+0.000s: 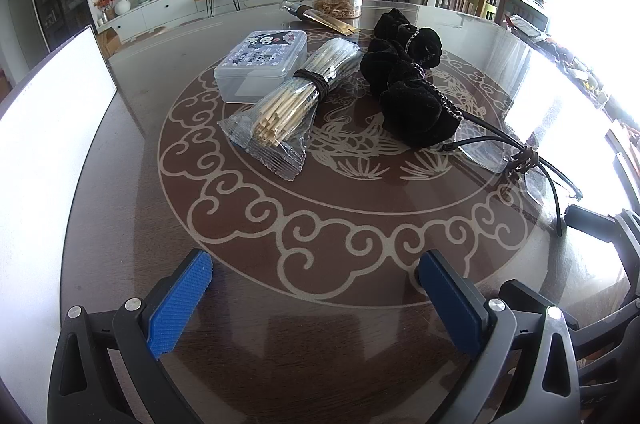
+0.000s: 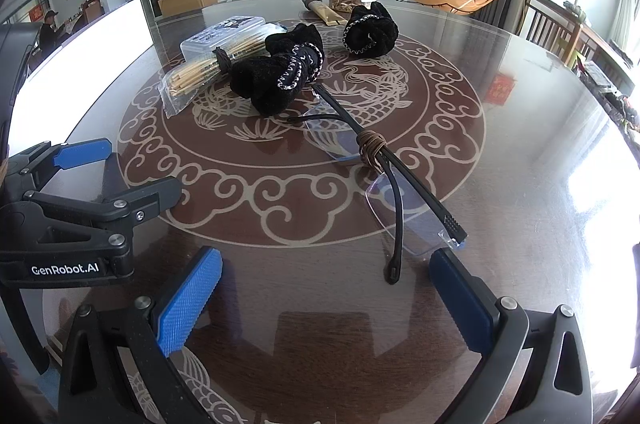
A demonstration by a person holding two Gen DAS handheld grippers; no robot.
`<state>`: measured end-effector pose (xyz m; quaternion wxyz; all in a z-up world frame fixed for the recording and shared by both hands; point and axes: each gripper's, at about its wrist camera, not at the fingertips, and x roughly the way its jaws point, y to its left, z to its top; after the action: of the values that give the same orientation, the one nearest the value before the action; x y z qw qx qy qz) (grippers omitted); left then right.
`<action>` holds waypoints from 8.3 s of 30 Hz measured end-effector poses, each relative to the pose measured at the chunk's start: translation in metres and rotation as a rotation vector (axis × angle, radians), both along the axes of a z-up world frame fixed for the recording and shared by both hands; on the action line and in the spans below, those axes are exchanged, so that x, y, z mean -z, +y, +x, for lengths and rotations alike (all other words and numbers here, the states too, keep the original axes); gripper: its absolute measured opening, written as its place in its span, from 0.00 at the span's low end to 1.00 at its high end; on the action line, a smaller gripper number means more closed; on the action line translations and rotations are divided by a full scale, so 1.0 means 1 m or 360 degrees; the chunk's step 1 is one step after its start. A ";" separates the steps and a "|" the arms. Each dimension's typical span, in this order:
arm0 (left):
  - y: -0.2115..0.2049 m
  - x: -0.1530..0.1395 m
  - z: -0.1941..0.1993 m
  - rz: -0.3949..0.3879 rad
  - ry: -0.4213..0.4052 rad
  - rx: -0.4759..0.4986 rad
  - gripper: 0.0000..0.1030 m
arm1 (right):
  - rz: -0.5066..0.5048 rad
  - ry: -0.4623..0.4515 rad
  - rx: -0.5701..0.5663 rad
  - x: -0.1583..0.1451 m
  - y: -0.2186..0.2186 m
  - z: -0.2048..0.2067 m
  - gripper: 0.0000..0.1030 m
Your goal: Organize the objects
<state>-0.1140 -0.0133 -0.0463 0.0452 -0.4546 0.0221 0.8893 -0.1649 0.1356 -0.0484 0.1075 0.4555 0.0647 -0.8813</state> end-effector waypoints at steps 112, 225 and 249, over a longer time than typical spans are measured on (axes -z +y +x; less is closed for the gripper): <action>-0.016 -0.066 -0.086 -0.0006 -0.0108 0.0234 1.00 | -0.0003 0.0005 -0.0150 0.003 0.026 -0.048 1.00; -0.042 -0.013 0.022 -0.0004 -0.0044 -0.0041 1.00 | -0.0002 0.0005 0.0185 0.001 0.039 -0.005 1.00; -0.043 -0.013 0.024 -0.0007 -0.0043 -0.0045 1.00 | 0.0001 0.0008 0.0185 0.002 0.040 -0.003 1.00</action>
<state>-0.0904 -0.0558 -0.0334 0.0319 -0.4668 0.0170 0.8836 -0.1681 0.1753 -0.0500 0.0557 0.4565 0.0387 -0.8872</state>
